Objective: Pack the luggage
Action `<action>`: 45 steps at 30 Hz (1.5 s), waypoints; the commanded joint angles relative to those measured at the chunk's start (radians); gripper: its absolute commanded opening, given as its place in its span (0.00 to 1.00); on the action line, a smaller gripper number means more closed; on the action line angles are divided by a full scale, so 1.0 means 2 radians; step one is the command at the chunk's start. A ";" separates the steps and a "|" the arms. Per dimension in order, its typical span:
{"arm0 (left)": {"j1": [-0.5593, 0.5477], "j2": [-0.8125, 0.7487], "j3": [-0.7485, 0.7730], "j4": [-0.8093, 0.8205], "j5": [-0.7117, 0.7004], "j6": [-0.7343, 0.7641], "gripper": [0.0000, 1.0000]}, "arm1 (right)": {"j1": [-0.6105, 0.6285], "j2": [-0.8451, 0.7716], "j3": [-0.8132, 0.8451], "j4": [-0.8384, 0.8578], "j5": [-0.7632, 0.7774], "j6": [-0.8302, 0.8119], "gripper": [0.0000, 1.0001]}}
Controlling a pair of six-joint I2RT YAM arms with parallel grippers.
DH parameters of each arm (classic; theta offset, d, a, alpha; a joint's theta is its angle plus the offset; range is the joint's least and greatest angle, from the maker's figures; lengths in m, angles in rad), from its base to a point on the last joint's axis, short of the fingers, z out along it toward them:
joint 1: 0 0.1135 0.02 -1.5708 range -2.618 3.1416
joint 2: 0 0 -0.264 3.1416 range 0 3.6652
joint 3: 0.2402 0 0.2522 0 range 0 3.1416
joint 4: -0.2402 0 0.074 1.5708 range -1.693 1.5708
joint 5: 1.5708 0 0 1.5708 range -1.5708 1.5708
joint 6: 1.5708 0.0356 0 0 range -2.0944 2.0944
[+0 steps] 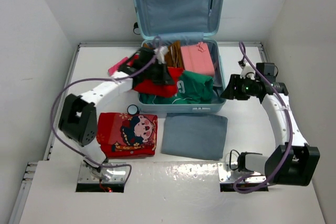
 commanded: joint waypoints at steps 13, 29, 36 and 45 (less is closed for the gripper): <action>-0.153 0.186 0.085 0.286 0.000 -0.133 0.00 | -0.027 -0.071 -0.024 -0.024 0.004 -0.014 0.49; -0.134 0.188 0.091 0.188 -0.086 0.020 0.97 | -0.031 -0.053 -0.006 -0.005 -0.006 -0.013 0.53; -0.062 0.003 0.079 0.139 0.022 0.144 0.99 | -0.029 -0.062 -0.026 0.023 -0.022 -0.015 0.54; 0.198 -0.097 0.142 -0.327 0.198 0.642 0.99 | -0.025 -0.063 -0.044 0.036 -0.027 -0.027 0.55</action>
